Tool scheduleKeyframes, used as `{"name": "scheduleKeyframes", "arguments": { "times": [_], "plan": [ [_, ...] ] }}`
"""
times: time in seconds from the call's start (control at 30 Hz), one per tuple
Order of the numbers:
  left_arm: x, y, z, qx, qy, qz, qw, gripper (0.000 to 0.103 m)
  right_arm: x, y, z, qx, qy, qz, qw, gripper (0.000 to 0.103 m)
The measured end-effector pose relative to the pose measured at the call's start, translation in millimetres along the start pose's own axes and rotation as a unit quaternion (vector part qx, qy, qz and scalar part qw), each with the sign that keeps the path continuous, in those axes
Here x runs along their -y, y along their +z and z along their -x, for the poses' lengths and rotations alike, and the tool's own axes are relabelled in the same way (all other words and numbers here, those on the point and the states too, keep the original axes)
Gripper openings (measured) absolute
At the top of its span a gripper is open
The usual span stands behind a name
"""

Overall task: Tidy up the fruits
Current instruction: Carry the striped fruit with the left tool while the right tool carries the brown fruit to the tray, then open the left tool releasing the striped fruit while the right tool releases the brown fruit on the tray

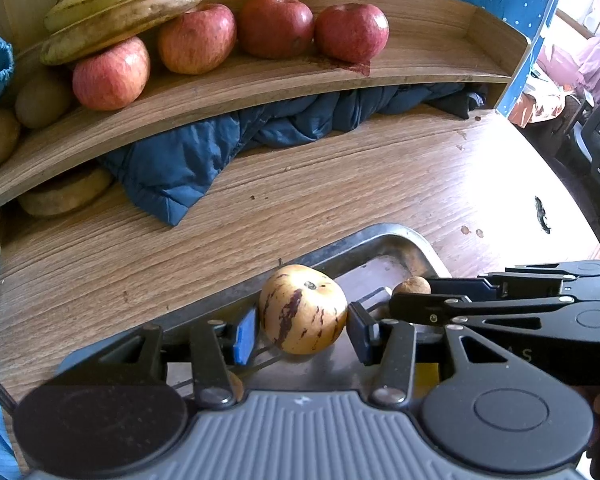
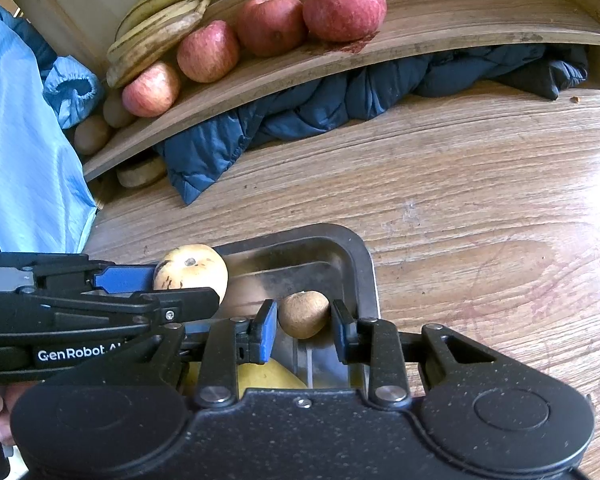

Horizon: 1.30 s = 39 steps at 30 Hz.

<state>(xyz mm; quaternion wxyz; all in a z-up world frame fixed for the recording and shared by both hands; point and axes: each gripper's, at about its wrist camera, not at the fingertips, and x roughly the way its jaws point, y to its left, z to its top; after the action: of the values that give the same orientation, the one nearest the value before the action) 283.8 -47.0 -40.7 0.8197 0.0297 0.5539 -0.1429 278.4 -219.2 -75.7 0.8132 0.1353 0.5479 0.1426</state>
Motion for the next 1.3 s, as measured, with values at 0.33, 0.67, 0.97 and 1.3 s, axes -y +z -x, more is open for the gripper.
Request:
{"name": "scheduleKeyframes", "arguments": {
  "times": [0.33,0.67,0.97,1.3],
  "plan": [
    [-1.6,-2.5,0.5,0.000,0.002,0.001,1.0000,0.052,-1.0,-1.6,-1.8,-0.002,-0.005,0.000,1.000,0.031],
    [-3.3,-4.6,-2.0,-0.013,0.000,0.009,0.9999,0.052,-2.7,-2.8,-1.3,-0.001,-0.007,0.002,1.000,0.032],
    [-3.6,-4.3,2.4,-0.007,-0.001,0.008,0.9999,0.052,-4.0,-4.2,0.0,0.000,-0.011,0.002,1.000,0.033],
    [-7.9,-4.9,10.7,0.007,-0.002,0.012,0.9999,0.057,-6.9,-6.2,4.5,0.007,-0.019,0.004,1.000,0.039]
  ]
}}
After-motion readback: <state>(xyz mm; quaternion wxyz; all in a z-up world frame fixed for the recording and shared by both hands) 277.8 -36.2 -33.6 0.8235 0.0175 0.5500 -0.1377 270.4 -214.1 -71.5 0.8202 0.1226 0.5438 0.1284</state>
